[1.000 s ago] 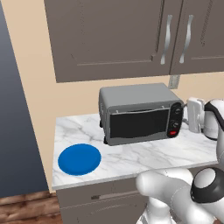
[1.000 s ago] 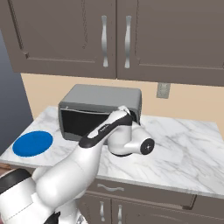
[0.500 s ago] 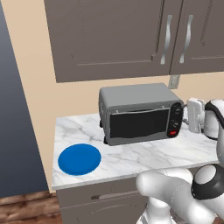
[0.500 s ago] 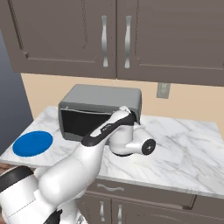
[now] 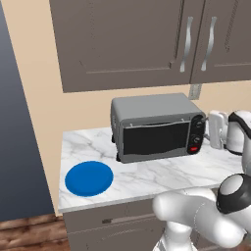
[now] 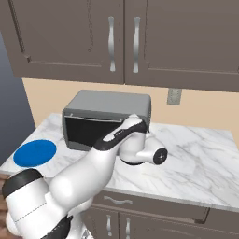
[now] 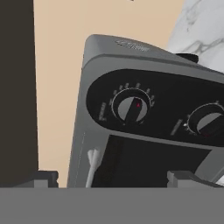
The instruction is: Pull the toaster oven rack outwards. Pick up the baguette from the plate and place it on the toaster oven rack. Close the toaster oven door fully and set the temperature to the lowest setting.
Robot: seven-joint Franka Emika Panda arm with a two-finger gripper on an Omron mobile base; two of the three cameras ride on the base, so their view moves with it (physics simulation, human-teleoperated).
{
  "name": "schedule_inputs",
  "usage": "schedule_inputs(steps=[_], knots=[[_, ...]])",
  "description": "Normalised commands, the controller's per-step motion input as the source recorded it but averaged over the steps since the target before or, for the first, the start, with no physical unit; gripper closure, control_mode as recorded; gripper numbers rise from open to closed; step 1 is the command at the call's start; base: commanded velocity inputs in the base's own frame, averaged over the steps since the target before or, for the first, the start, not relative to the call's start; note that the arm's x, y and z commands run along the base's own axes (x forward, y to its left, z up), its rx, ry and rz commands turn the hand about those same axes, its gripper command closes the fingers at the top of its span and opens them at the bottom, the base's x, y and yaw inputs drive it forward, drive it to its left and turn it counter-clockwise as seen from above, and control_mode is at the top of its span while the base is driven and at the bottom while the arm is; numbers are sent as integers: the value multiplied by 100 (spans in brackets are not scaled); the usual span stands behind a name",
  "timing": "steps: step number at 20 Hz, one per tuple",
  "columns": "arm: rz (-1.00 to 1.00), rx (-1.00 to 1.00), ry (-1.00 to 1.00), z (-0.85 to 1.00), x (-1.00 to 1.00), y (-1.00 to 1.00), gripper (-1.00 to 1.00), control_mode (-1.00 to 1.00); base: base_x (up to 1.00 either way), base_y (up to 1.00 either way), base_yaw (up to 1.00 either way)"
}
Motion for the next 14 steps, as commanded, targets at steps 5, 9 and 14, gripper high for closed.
schedule_inputs(steps=[5,9,14], knots=[[2,0,0,-9,15,-6,-100,-100,0,0,0],[2,0,0,0,17,-8,-100,-100,0,0,0],[2,0,0,-1,16,-7,-100,-100,0,0,0]])
